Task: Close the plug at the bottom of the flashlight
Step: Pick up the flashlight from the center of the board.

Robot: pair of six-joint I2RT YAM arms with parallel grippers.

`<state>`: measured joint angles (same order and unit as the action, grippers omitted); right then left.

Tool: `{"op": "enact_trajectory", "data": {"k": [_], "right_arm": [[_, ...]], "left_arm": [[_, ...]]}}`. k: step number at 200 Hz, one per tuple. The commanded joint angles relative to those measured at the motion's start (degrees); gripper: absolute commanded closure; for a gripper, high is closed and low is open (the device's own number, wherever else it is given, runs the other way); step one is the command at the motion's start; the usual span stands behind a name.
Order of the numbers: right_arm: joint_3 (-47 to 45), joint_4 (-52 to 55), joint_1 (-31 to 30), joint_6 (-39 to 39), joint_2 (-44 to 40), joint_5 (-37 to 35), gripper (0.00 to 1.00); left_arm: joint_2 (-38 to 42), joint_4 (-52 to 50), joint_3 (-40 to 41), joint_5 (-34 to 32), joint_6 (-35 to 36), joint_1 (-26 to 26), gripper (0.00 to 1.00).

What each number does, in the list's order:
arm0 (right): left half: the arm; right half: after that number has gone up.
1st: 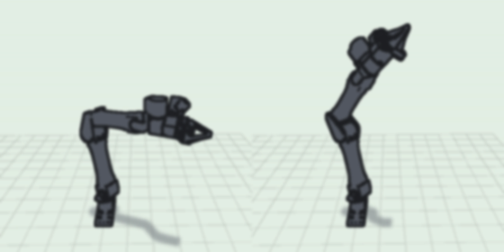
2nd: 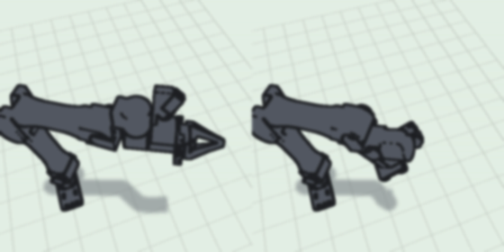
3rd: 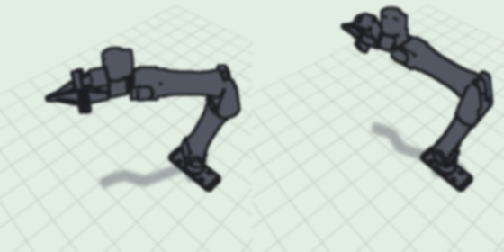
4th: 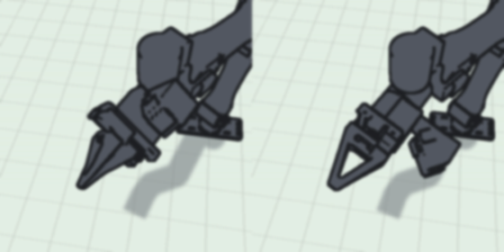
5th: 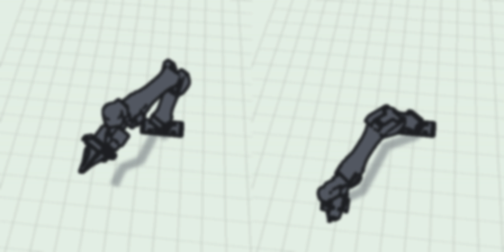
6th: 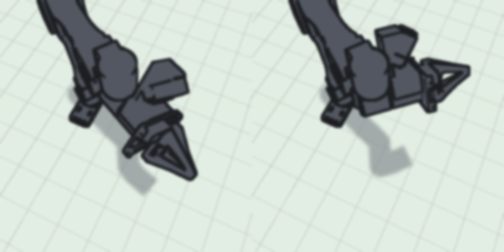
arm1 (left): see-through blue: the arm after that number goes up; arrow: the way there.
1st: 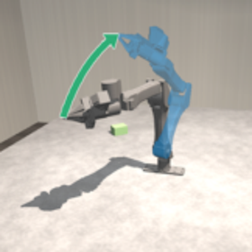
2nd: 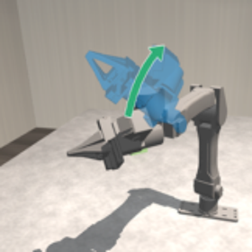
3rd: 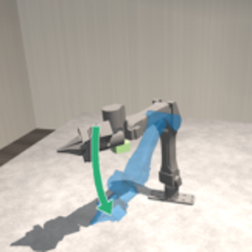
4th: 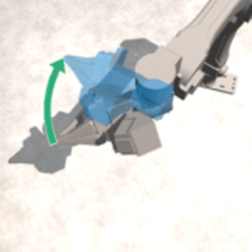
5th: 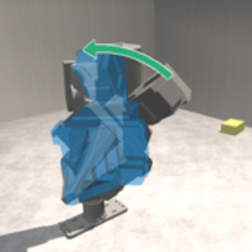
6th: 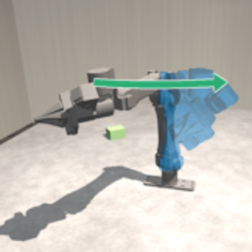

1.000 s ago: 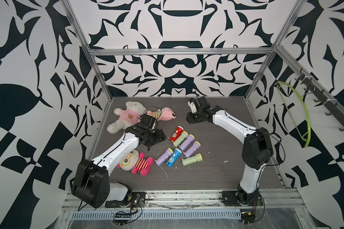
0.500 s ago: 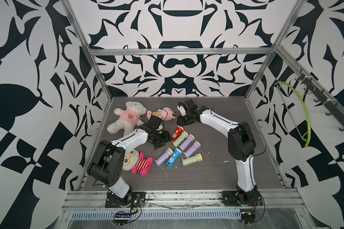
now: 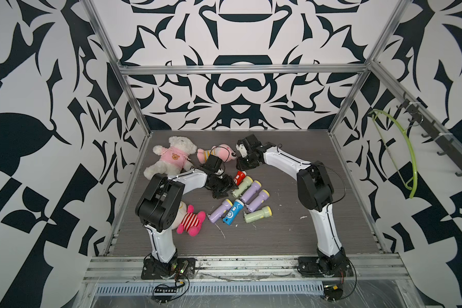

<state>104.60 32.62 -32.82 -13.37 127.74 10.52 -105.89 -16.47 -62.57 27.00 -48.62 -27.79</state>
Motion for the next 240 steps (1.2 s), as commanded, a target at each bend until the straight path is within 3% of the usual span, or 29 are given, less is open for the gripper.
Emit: {"op": "enact_trajectory", "data": {"k": [1,32,94,176,240], "right_arm": [[2.54,-0.18,0.03,0.52,-0.77,1.60,0.57],[2.33,0.07,0.09,0.80,-0.13,1.79,0.56],[-2.95,-0.09,0.87,1.82,-2.81,-0.39,0.56],[-12.67,0.47,2.83,2.30,-9.96,-6.59,0.56],[-17.88,0.77,6.49,0.47,-13.81,-6.66,0.52]], "left_arm": [[-2.17,0.95,-3.09,1.45,-0.20,-0.24,0.30],[-4.91,0.33,-5.67,1.30,0.37,-0.24,0.22],[-9.19,-1.65,-10.60,1.39,1.14,-0.14,0.23],[-15.91,-3.83,-24.72,3.82,1.25,-0.23,0.23],[-20.93,-4.43,-35.39,5.77,0.46,-0.24,0.23]]}}
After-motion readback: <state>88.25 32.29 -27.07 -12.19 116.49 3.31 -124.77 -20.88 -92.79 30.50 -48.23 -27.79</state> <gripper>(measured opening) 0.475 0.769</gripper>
